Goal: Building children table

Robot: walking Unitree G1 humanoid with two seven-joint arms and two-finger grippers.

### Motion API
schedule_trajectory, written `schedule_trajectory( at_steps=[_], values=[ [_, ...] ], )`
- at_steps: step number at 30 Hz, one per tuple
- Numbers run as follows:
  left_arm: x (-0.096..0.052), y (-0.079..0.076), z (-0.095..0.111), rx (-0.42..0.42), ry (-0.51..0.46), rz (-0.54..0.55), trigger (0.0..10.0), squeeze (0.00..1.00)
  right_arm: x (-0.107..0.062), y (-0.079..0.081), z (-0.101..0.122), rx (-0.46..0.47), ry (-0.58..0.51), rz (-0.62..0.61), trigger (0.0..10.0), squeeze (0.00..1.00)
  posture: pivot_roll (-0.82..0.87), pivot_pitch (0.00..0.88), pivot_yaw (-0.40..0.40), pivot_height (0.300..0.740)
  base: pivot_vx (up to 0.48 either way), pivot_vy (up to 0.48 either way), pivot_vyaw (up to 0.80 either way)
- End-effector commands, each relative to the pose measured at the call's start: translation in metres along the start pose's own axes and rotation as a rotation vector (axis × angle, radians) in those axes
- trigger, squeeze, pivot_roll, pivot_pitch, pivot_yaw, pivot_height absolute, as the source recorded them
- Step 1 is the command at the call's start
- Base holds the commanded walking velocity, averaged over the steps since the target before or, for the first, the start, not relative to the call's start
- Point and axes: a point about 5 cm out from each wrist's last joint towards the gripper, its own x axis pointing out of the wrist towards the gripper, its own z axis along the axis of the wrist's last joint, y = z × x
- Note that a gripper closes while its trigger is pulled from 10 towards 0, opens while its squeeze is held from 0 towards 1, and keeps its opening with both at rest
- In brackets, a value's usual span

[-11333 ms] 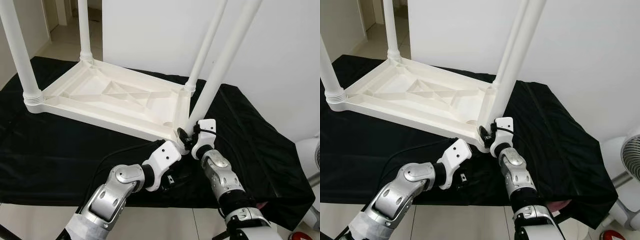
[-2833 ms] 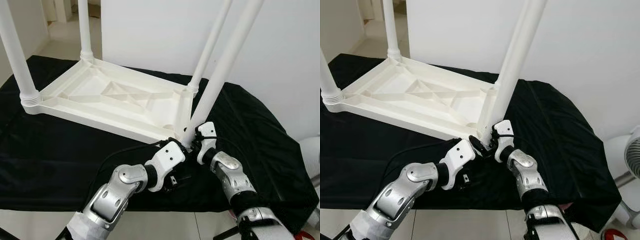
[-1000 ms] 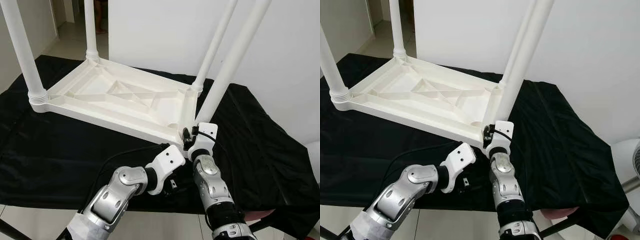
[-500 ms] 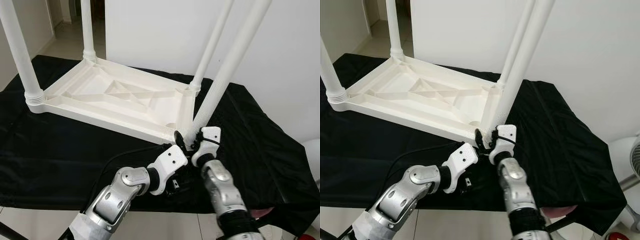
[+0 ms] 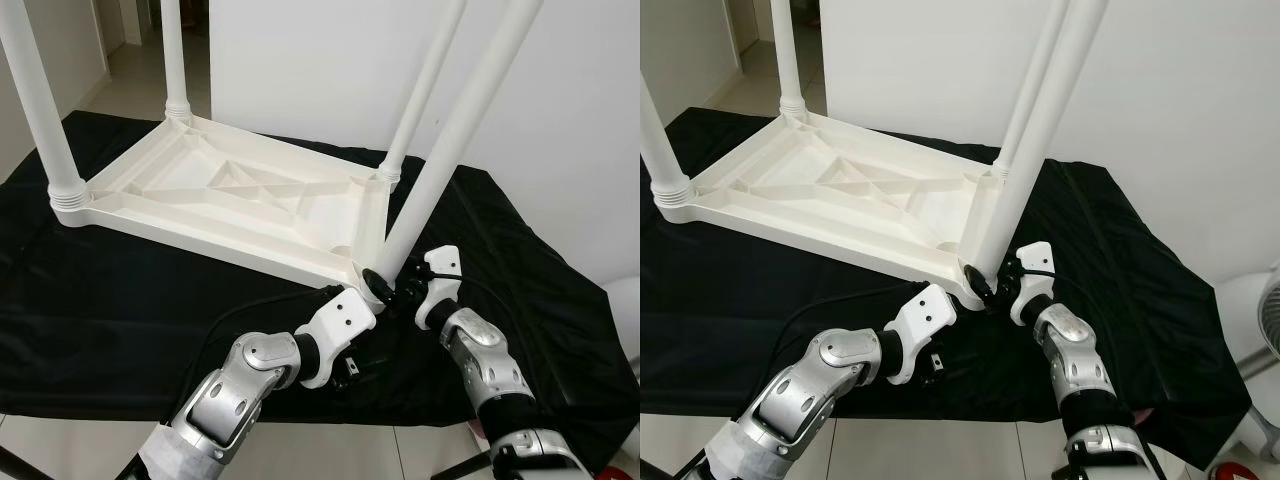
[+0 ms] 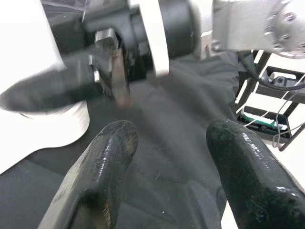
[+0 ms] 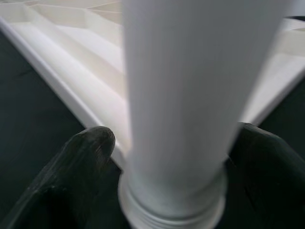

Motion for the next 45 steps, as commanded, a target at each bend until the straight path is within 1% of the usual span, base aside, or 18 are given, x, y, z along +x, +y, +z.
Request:
schedule_trajectory(
  at_steps=[1, 2, 4, 8, 9, 11, 12, 13, 14, 16, 25, 26, 30, 32, 33, 35, 39, 45],
  values=[
    [0.004, 0.000, 0.003, 0.002, -0.009, -0.003, 10.0, 0.00, 0.005, 0.000, -0.001, -0.008, 0.029, 0.054, 10.0, 0.00, 0.04, 0.000, -0.148, 0.740, 0.000, 0.000, 0.00],
    [0.004, 0.000, 0.003, 0.002, -0.009, -0.003, 10.0, 0.00, 0.005, 0.000, -0.001, -0.008, 0.029, 0.054, 10.0, 0.00, 0.04, 0.000, -0.148, 0.740, 0.000, 0.000, 0.00],
    [0.004, 0.001, 0.004, 0.003, -0.010, -0.003, 10.0, 0.00, 0.015, 0.003, 0.001, -0.029, 0.041, 0.092, 10.0, 0.00, 0.04, 0.000, -0.146, 0.740, 0.000, 0.000, 0.00],
    [0.004, 0.001, 0.004, -0.002, -0.009, -0.005, 10.0, 0.00, 0.019, 0.004, 0.000, -0.038, 0.049, 0.116, 10.0, 0.00, 0.04, 0.000, -0.145, 0.740, 0.000, 0.000, 0.00],
    [0.004, 0.001, 0.004, -0.004, -0.009, -0.005, 10.0, 0.00, 0.021, 0.004, 0.000, -0.037, 0.051, 0.117, 8.0, 0.00, 0.04, 0.000, -0.147, 0.740, 0.000, 0.000, 0.00],
    [0.005, 0.001, 0.004, -0.005, -0.009, -0.006, 10.0, 0.00, 0.023, 0.004, 0.000, -0.035, 0.051, 0.120, 8.0, 0.00, 0.04, 0.000, -0.147, 0.740, 0.000, 0.000, 0.00],
    [0.005, 0.001, 0.004, -0.005, -0.009, -0.007, 10.0, 0.00, 0.023, 0.004, 0.000, -0.039, 0.054, 0.128, 4.9, 0.00, 0.04, 0.000, -0.147, 0.740, 0.000, 0.000, 0.00],
    [0.005, 0.001, 0.004, -0.005, -0.009, -0.007, 10.0, 0.00, 0.023, 0.004, 0.000, -0.039, 0.054, 0.128, 4.9, 0.00, 0.04, 0.000, -0.147, 0.740, 0.000, 0.000, 0.00],
    [0.005, 0.001, 0.004, -0.005, -0.009, -0.008, 10.0, 0.00, 0.023, 0.004, -0.001, -0.039, 0.057, 0.134, 0.3, 0.00, 0.04, 0.000, -0.147, 0.740, 0.000, 0.000, 0.00],
    [0.005, 0.001, 0.004, -0.003, -0.008, -0.009, 10.0, 0.00, 0.022, 0.004, -0.003, -0.041, 0.064, 0.143, 0.0, 0.00, 0.04, 0.000, -0.147, 0.740, 0.000, 0.000, 0.00],
    [0.005, 0.000, 0.004, -0.001, -0.007, -0.014, 10.0, 0.00, 0.013, 0.002, -0.014, -0.059, 0.090, 0.123, 0.0, 0.00, 0.04, 0.000, -0.140, 0.740, 0.000, 0.000, 0.00],
    [0.005, 0.000, 0.004, 0.000, -0.007, -0.016, 10.0, 0.00, 0.011, 0.002, -0.018, -0.064, 0.096, 0.113, 10.0, 0.00, 0.03, 0.000, -0.139, 0.740, 0.000, 0.000, 0.00],
    [0.005, -0.001, 0.004, 0.000, -0.006, -0.020, 10.0, 0.00, 0.008, 0.001, -0.022, -0.034, 0.097, 0.063, 10.0, 0.00, 0.03, 0.000, -0.139, 0.740, 0.000, 0.000, 0.00],
    [0.005, -0.003, 0.004, -0.003, -0.005, -0.023, 10.0, 0.00, 0.007, 0.000, -0.025, -0.030, 0.103, -0.005, 10.0, 0.00, 0.03, 0.000, -0.139, 0.740, 0.000, 0.000, 0.00],
    [0.005, -0.003, 0.004, -0.003, -0.005, -0.023, 10.0, 0.00, 0.007, 0.000, -0.025, -0.030, 0.103, -0.005, 10.0, 0.00, 0.03, 0.000, -0.139, 0.740, 0.000, 0.000, 0.00],
    [0.005, -0.004, 0.003, -0.007, -0.005, -0.025, 10.0, 0.00, 0.007, -0.001, -0.026, -0.029, 0.101, -0.088, 10.0, 0.00, 0.03, 0.000, -0.141, 0.740, 0.000, 0.000, 0.00],
    [0.005, -0.005, 0.003, -0.011, -0.005, -0.027, 10.0, 0.00, 0.010, 0.007, -0.025, 0.009, 0.068, -0.167, 10.0, 0.00, 0.02, 0.000, -0.142, 0.740, 0.000, 0.000, 0.00],
    [0.006, -0.007, 0.002, -0.020, -0.005, -0.030, 10.0, 0.00, 0.013, 0.015, -0.030, 0.114, 0.114, -0.428, 10.0, 0.00, 0.02, 0.000, -0.142, 0.740, 0.000, 0.000, 0.00]
  ],
)
